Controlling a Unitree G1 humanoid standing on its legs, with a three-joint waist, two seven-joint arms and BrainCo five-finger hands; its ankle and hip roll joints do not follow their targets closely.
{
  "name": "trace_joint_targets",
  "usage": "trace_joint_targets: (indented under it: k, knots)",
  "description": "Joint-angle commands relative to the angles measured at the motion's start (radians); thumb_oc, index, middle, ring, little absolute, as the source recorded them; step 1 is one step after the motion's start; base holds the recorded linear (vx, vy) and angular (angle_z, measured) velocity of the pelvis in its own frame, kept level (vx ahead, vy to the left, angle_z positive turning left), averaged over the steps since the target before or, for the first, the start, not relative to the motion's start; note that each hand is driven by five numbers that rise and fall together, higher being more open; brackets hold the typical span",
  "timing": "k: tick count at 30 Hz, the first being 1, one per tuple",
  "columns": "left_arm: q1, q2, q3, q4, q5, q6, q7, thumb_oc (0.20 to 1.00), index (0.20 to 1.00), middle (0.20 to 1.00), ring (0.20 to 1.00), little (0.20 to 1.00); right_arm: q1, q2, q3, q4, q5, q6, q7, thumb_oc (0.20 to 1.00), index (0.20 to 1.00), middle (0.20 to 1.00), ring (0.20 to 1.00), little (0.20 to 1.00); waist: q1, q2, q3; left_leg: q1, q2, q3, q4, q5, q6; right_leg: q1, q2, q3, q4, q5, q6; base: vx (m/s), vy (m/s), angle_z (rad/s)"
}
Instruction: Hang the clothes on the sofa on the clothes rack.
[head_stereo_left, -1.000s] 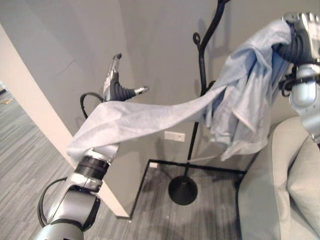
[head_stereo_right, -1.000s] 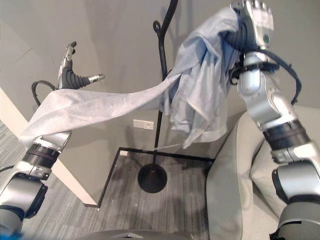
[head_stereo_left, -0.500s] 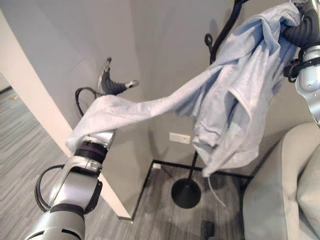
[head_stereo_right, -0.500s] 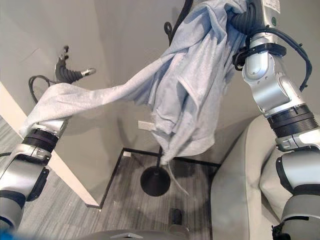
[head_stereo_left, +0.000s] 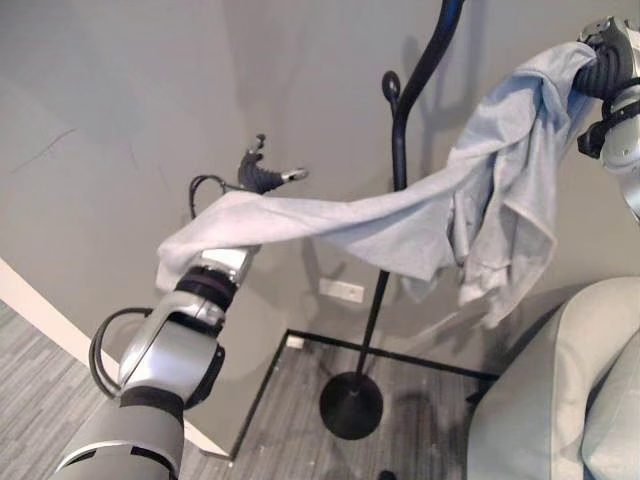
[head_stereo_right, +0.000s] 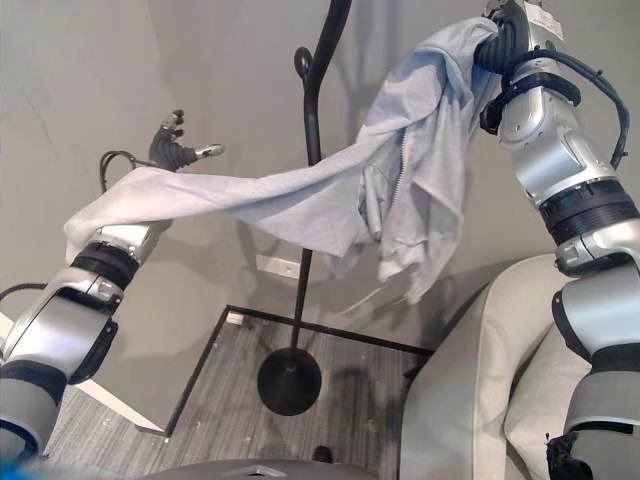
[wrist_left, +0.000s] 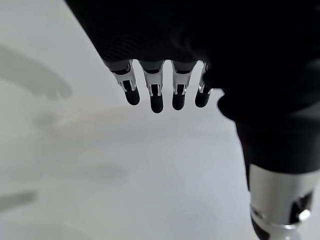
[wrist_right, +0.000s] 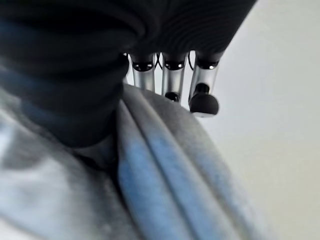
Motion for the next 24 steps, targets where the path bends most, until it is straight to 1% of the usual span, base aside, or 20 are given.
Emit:
trace_joint_targets:
  k: [1,2,5,6,9,10,13,16,18,19,22,23,24]
  knots:
    - [-0.12,0.02,-0.035,0.085,-0.077,-0.024,-0.029,1.0,1.0,1.0,1.0,1.0,-0.16,-0.003,0.068,0.109,0.049,-0.01,0.002,0.2,0.2,0.2,0.2,0.2,0.023,0.001,-0.069,0.037,0.009,0.015,0.006,-0.085,-0.001,-0.022,-0.025,0.0,0.019,-0.112,0.07,0.09,-0.041,0.11]
    - [-0.132,0.007,-0.041,0.136,-0.105,-0.018,-0.046,1.0,1.0,1.0,1.0,1.0,-0.162,0.025,0.08,0.15,0.056,-0.011,0.018,0.2,0.2,0.2,0.2,0.2,0.025,0.003,-0.068,0.033,0.012,0.011,0.005,-0.082,-0.005,-0.021,-0.022,-0.003,0.018,-0.117,0.067,0.09,-0.041,0.15]
    - [-0.142,0.005,-0.049,0.183,-0.117,-0.011,-0.063,1.0,1.0,1.0,1.0,1.0,-0.176,0.051,0.086,0.191,0.06,-0.008,0.01,0.2,0.2,0.2,0.2,0.2,0.031,0.007,-0.062,0.022,0.019,0.01,0.005,-0.074,-0.012,-0.023,-0.02,-0.009,0.016,-0.124,0.063,0.1,-0.025,0.1]
    - [-0.143,0.006,-0.049,0.183,-0.117,-0.011,-0.063,1.0,1.0,1.0,1.0,1.0,-0.177,0.051,0.087,0.192,0.06,-0.009,0.009,0.2,0.2,0.2,0.2,0.2,0.03,0.007,-0.062,0.021,0.019,0.01,0.005,-0.074,-0.012,-0.023,-0.02,-0.009,0.016,-0.124,0.063,0.04,-0.011,0.05]
    - [-0.147,0.034,-0.05,0.214,-0.12,-0.003,-0.064,1.0,1.0,1.0,1.0,1.0,-0.21,0.034,0.066,0.161,0.084,-0.011,-0.041,0.2,0.2,0.2,0.2,0.2,0.034,0.006,-0.06,-0.006,0.025,0.006,0.005,-0.063,-0.023,-0.035,-0.017,-0.023,0.012,-0.128,0.061,0.05,-0.029,0.12]
    - [-0.148,0.034,-0.051,0.214,-0.12,-0.004,-0.064,1.0,1.0,1.0,1.0,1.0,-0.209,0.034,0.065,0.161,0.084,-0.011,-0.042,0.2,0.2,0.2,0.2,0.2,0.033,0.006,-0.061,-0.007,0.025,0.005,0.005,-0.063,-0.023,-0.036,-0.017,-0.023,0.012,-0.128,0.061,0.04,-0.025,0.18]
    - [-0.153,0.063,-0.044,0.25,-0.11,0.001,-0.059,1.0,1.0,1.0,1.0,1.0,-0.249,0.015,0.053,0.127,0.113,-0.025,-0.084,0.2,0.2,0.2,0.2,0.2,0.04,0.002,-0.066,-0.013,0.031,0.002,0.005,-0.064,-0.028,-0.031,-0.01,-0.026,0.011,-0.142,0.055,0.05,-0.035,0.09]
    - [-0.146,0.076,-0.04,0.253,-0.11,0.0,-0.054,1.0,1.0,1.0,1.0,1.0,-0.276,0.008,0.057,0.114,0.123,-0.03,-0.104,0.2,0.2,0.2,0.2,0.2,0.044,0.0,-0.071,-0.009,0.036,0.003,0.005,-0.064,-0.03,-0.024,-0.004,-0.026,0.011,-0.149,0.051,0.06,-0.035,0.02]
    - [-0.139,0.087,-0.051,0.256,-0.083,-0.001,-0.063,1.0,1.0,1.0,1.0,1.0,-0.308,0.001,0.058,0.114,0.137,-0.043,-0.121,0.2,0.2,0.2,0.2,0.2,0.049,-0.004,-0.073,-0.006,0.039,0.005,0.005,-0.064,-0.032,-0.017,0.0,-0.028,0.011,-0.155,0.049,0.02,-0.018,0.0]
    - [-0.121,0.103,-0.065,0.231,-0.043,-0.005,-0.068,1.0,1.0,1.0,1.0,1.0,-0.336,-0.009,0.062,0.111,0.152,-0.059,-0.13,0.2,0.2,0.2,0.2,0.2,0.056,-0.011,-0.076,-0.003,0.044,0.003,0.005,-0.063,-0.034,-0.011,0.004,-0.031,0.011,-0.16,0.048,0.0,0.0,0.0]
    - [-0.108,0.115,-0.071,0.21,-0.033,-0.012,-0.071,1.0,1.0,1.0,1.0,1.0,-0.357,-0.006,0.072,0.1,0.165,-0.07,-0.127,0.2,0.2,0.2,0.2,0.2,0.061,-0.017,-0.078,-0.002,0.048,0.004,0.005,-0.062,-0.036,-0.006,0.007,-0.034,0.011,-0.164,0.046,0.01,-0.024,-0.01]
    - [-0.099,0.129,-0.076,0.159,-0.031,-0.023,-0.066,1.0,1.0,1.0,1.0,1.0,-0.36,-0.002,0.075,0.058,0.189,-0.085,-0.114,0.2,0.2,0.2,0.2,0.2,0.067,-0.023,-0.079,-0.002,0.051,0.006,0.005,-0.061,-0.037,-0.003,0.01,-0.035,0.011,-0.166,0.044,0.0,0.0,0.0]
    - [-0.097,0.129,-0.076,0.157,-0.031,-0.022,-0.066,1.0,1.0,1.0,1.0,1.0,-0.358,-0.002,0.074,0.057,0.189,-0.084,-0.114,0.2,0.2,0.2,0.2,0.2,0.066,-0.023,-0.079,-0.001,0.051,0.006,0.005,-0.061,-0.037,-0.003,0.01,-0.035,0.011,-0.166,0.044,0.0,-0.02,0.05]
